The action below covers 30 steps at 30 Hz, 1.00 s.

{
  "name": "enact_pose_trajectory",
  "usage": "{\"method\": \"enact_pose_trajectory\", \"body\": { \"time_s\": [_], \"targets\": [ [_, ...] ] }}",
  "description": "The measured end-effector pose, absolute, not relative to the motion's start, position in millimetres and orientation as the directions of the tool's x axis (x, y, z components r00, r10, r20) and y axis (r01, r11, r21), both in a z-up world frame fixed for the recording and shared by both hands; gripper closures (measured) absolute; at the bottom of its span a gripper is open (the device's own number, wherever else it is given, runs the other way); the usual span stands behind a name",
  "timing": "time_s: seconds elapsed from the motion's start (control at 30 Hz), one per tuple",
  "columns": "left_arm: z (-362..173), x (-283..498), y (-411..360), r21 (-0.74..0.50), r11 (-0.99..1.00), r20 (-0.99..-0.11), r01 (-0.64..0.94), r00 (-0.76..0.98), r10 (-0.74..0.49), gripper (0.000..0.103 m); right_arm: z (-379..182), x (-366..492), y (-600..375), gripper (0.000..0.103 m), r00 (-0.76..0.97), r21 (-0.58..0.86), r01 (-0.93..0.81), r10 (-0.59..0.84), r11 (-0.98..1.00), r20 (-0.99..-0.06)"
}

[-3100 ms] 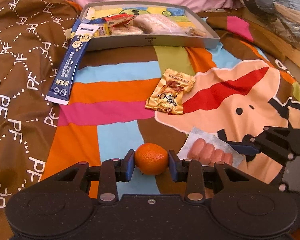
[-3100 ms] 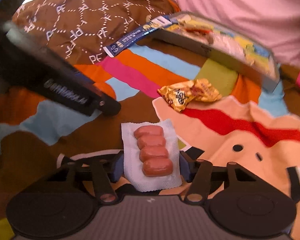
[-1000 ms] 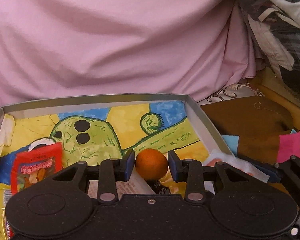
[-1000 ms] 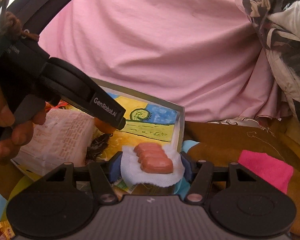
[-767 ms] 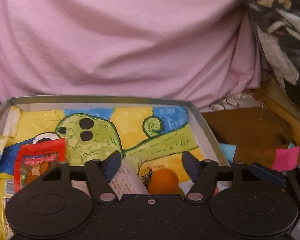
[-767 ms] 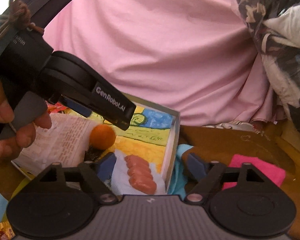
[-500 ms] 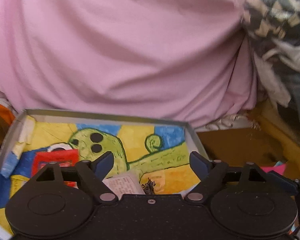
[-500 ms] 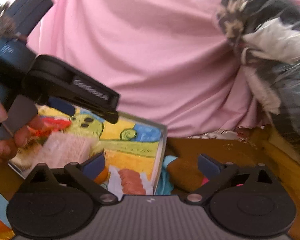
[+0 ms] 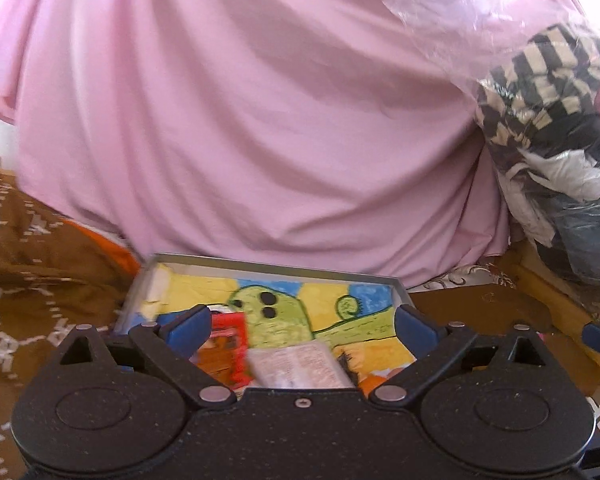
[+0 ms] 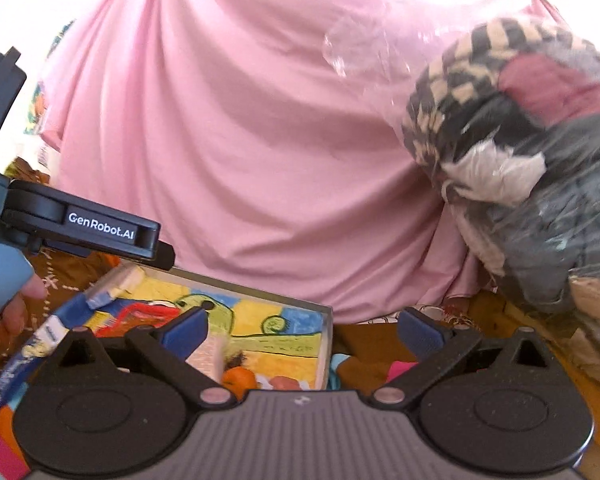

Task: Organize snacks
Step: 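Lower the orange and sausages into the tray and open both tools, then withdraw both open tools from the tray back over the remaining snacks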

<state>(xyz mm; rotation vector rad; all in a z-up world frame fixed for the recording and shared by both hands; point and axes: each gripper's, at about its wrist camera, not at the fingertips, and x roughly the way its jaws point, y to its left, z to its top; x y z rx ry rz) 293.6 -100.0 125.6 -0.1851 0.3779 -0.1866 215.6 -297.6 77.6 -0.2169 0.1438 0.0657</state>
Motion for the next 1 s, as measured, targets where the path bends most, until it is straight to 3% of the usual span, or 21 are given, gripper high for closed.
{"method": "enact_pose_trajectory", "body": {
  "time_s": [0.67,1.0],
  "targets": [
    [108,182,-34,-0.186,0.981,-0.374,0.047,0.92,-0.115,0.003,67,101,-260,0.0,0.991,-0.145,-0.099,0.083,0.985,-0.107],
    [65,145,-13,-0.144,0.99,-0.465,0.006,0.882,-0.073,0.003,31,75,-255,0.0,0.974,-0.082,-0.082,0.062,0.993,-0.218]
  ]
}}
